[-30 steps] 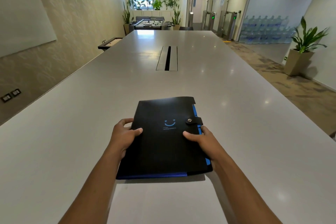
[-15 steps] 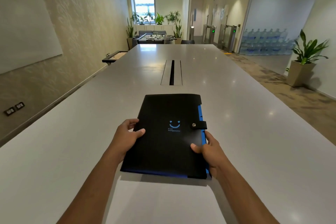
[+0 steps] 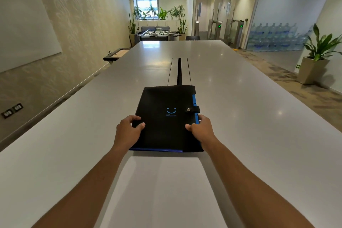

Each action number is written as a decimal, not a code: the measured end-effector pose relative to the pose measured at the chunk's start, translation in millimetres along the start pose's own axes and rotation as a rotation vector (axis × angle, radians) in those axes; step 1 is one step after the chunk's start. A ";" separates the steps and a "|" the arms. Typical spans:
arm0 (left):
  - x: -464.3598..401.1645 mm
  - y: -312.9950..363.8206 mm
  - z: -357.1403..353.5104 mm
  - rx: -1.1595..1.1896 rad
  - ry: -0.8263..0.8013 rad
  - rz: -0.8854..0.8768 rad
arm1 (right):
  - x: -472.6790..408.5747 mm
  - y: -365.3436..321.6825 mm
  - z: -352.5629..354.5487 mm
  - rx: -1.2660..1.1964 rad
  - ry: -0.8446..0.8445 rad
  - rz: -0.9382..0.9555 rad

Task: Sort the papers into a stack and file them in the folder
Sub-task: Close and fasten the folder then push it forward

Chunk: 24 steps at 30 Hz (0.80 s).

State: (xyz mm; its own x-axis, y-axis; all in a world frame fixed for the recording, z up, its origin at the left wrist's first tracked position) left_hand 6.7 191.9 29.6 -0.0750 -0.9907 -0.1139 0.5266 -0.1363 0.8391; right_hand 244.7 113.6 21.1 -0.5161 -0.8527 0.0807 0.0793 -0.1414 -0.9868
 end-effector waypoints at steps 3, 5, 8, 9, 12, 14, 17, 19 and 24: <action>-32.1 -7.8 -5.8 -0.076 0.004 0.003 | -30.4 8.1 -17.2 0.119 0.011 0.014; -53.1 -12.9 -12.4 -0.119 0.005 0.003 | -50.2 12.3 -27.6 0.222 0.027 0.043; -78.1 -21.9 -21.1 -0.178 0.003 -0.007 | -72.0 15.1 -40.4 0.426 0.062 0.107; -86.0 -26.3 -23.9 -0.199 0.001 -0.008 | -78.5 16.2 -44.3 0.495 0.073 0.126; -107.8 -37.1 -33.1 -0.286 -0.004 -0.031 | -95.7 20.2 -54.9 0.676 0.119 0.213; -121.2 -41.3 -37.7 -0.403 -0.014 -0.060 | -103.1 23.2 -62.7 0.770 0.159 0.282; -134.6 -44.8 -40.5 -0.659 -0.039 -0.065 | -108.6 29.4 -70.1 0.872 0.200 0.367; -137.5 -47.5 -41.0 -0.776 -0.050 -0.089 | -111.0 32.5 -69.9 0.890 0.175 0.380; -138.0 -47.2 -37.9 -0.756 -0.011 -0.085 | -107.2 34.8 -65.5 0.927 0.056 0.394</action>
State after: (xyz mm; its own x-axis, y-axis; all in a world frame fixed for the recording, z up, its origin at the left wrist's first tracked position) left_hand 24.3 335.0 -14.4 -0.1474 -0.9771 -0.1532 0.9551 -0.1808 0.2346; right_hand 247.0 233.0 -31.1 -0.3479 -0.9015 -0.2576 0.8724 -0.2106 -0.4412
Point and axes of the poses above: each hand's wrist, its own x-axis away from the middle knuckle, its own z-axis out of the back of the hand, y = z × x, the point moved 2 cm from there along -x, towards the middle knuckle, and after that the axes turned 4 degrees about z, right-handed, at the moved point
